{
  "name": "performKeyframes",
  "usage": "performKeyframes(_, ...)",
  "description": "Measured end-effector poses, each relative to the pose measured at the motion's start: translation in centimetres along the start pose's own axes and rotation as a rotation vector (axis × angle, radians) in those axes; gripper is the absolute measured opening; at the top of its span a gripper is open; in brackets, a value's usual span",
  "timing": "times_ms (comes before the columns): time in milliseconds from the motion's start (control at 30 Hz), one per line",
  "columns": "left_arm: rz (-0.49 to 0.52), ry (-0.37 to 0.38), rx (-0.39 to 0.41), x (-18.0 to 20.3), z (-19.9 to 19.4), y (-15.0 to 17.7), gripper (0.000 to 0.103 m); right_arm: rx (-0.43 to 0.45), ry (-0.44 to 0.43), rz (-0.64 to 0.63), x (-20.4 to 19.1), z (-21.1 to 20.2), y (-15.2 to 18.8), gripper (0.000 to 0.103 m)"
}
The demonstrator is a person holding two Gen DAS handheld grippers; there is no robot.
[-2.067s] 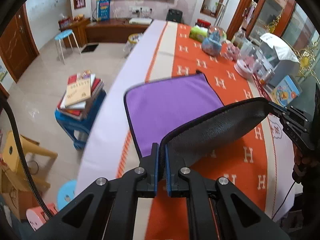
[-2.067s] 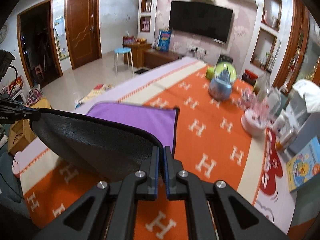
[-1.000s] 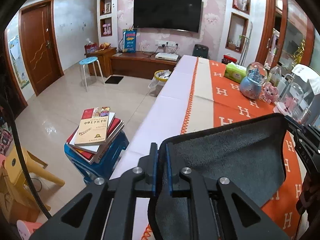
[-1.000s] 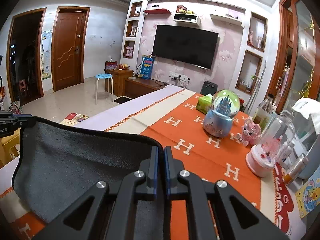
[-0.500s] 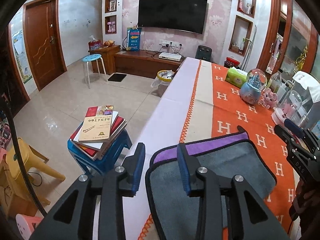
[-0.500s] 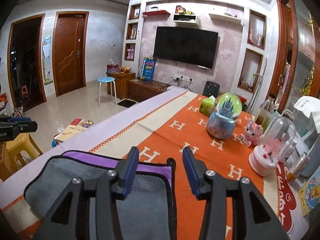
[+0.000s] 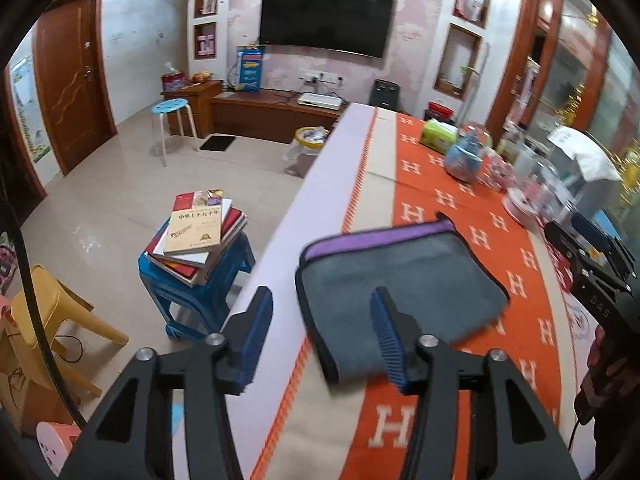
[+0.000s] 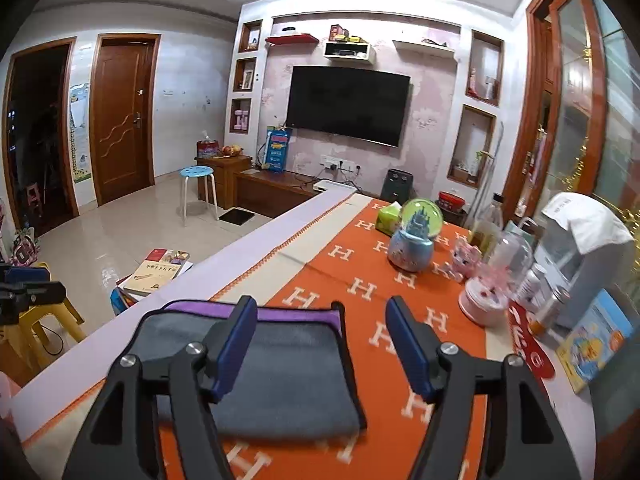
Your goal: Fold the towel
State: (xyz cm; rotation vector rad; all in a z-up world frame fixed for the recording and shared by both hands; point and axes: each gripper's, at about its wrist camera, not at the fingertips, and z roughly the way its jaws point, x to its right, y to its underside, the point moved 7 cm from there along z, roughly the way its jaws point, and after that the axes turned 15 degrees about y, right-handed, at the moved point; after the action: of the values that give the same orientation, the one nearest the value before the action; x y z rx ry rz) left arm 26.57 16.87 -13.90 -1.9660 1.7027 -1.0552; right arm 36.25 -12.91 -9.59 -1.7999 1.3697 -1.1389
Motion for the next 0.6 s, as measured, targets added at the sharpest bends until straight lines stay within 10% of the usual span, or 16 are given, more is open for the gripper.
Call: performKeyframes(600,0.152,0.096,-0.171,4.2,-10.4,11.0,0.067,-0.159,0.185,0.158,1.1,-18.0,9.1,0.082)
